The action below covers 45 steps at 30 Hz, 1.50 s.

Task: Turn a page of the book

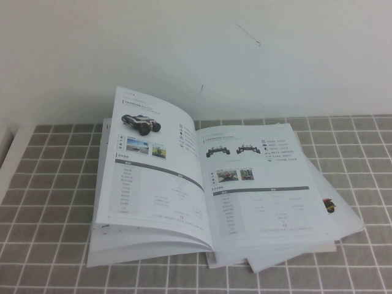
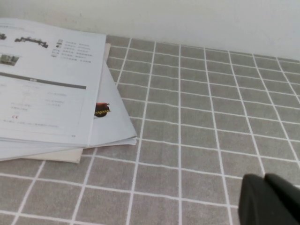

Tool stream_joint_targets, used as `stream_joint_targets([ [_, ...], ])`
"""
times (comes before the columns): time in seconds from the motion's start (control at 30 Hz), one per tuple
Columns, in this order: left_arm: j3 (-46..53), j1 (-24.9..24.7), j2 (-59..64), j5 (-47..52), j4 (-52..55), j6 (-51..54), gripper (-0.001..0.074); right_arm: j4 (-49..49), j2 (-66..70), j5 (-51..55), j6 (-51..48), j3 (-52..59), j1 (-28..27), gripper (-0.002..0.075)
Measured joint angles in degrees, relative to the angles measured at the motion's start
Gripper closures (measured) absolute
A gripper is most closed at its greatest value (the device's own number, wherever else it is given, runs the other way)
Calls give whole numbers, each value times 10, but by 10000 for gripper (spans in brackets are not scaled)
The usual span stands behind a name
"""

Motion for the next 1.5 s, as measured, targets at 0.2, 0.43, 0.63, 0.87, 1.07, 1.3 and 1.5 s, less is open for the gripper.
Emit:
stream_joint_targets([
  [0.2,0,0,0,1,0,0,738,-167,0,-25,43,-1,0,727],
  [0.43,0,0,0,1,-1,0,738,-358,0,-34,332,-1,1,727],
  [0.63,0,0,0,1,-1,1,738,-345,0,-34,351,-1,50,727],
  [0.87,0,0,0,1,-1,1,738,-343,0,-34,332,-1,123,727],
  [1.07,0,0,0,1,-1,1,738,-342,0,-34,318,-1,123,727],
  [1.3,0,0,0,1,-1,1,738,-342,0,-34,313,-1,123,727],
  [1.5,0,0,0,1,-1,1,738,-342,0,-34,312,-1,123,727],
])
